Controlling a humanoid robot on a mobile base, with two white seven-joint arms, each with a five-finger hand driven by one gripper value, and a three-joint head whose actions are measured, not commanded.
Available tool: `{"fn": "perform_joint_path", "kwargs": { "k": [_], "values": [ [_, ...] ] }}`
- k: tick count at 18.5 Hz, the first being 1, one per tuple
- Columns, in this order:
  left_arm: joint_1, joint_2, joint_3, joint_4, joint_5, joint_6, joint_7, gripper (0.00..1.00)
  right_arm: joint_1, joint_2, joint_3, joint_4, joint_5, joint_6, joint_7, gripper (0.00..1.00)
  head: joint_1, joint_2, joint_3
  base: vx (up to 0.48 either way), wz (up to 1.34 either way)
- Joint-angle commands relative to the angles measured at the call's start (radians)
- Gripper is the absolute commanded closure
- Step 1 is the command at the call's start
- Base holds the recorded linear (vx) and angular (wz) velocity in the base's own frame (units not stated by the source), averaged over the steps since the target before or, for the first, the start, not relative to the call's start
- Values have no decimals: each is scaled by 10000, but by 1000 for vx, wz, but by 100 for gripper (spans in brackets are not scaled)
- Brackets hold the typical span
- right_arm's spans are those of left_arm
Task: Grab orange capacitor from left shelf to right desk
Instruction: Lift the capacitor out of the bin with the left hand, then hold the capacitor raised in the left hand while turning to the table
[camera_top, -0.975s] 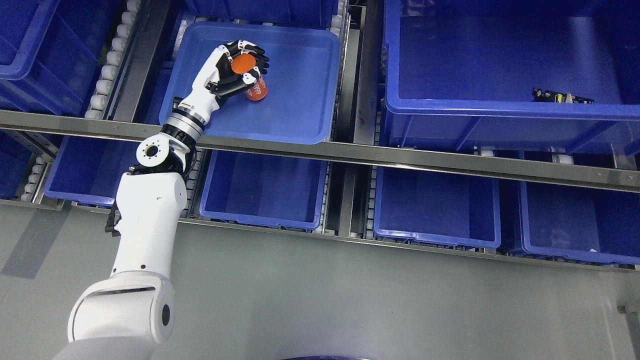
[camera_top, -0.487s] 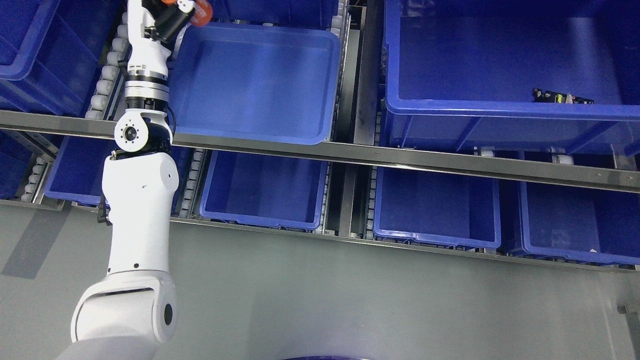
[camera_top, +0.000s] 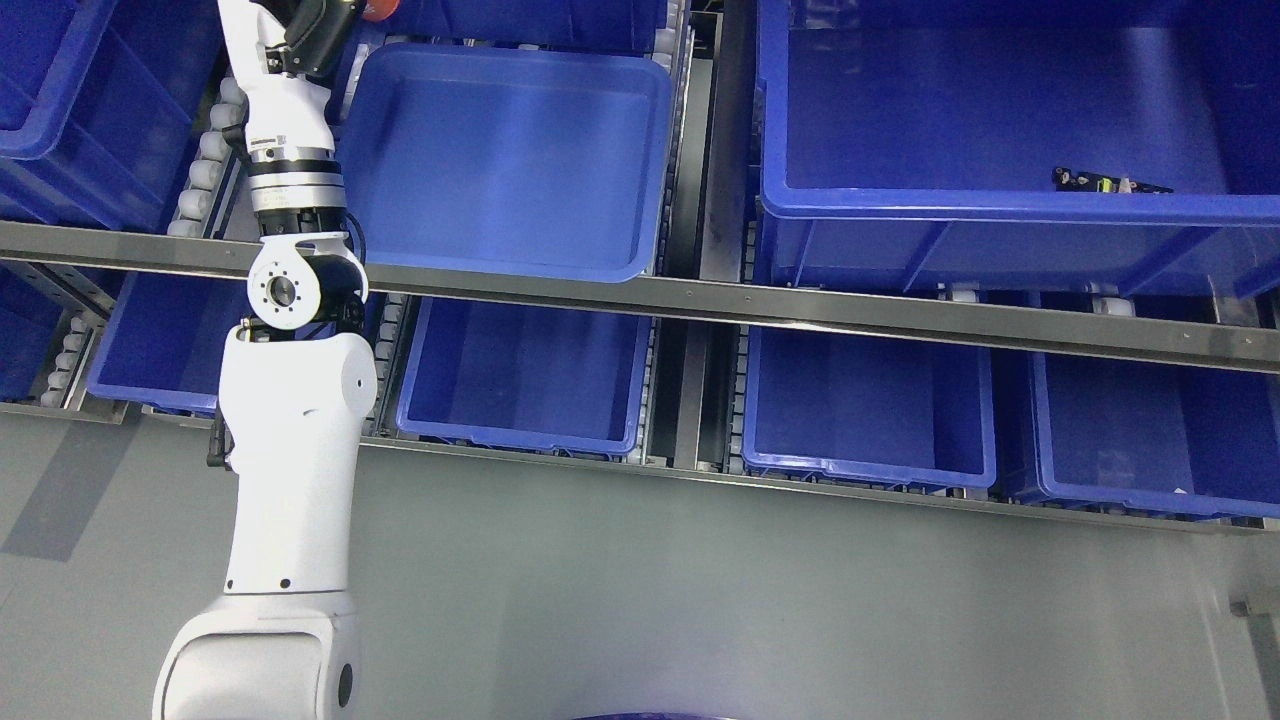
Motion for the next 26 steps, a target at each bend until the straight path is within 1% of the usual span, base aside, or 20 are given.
{"fn": "perform_joint_path", "kwargs": {
  "k": [1, 4, 7, 8, 10, 11, 22, 26],
  "values": [
    [503, 137, -686, -1987, 18, 81, -2, 99, 199, -174, -123, -175, 46, 56, 4, 0, 0, 0, 0, -40, -26],
    [503, 137, -610, -2216, 18, 356, -2, 99, 199, -174, -123, -175, 46, 56, 4, 0, 0, 0, 0, -52, -31],
    [488, 137, -594, -2248, 18, 372, -2, 99, 199, -174, -123, -175, 46, 71, 4, 0, 0, 0, 0, -76, -54],
    [472, 137, -594, -2248, 18, 372, -2, 99, 199, -174, -123, -175, 46, 56, 4, 0, 0, 0, -12, -103, -81],
    [472, 137, -594, -2248, 18, 388, -2, 99, 199, -174, -123, -175, 46, 56, 4, 0, 0, 0, -87, -100, -89],
    [472, 137, -594, -2248, 18, 388, -2, 99, 199, -174, -123, -175, 46, 56, 4, 0, 0, 0, -93, -93, -144],
    [396, 137, -594, -2278, 18, 418, -17, 99, 199, -174, -123, -175, 46, 71, 4, 0, 0, 0, -128, -51, -136],
    [28, 137, -379, -2432, 18, 847, -17, 99, 199, -174, -123, -175, 46, 71, 4, 0, 0, 0, -128, 29, -105]
  ]
}}
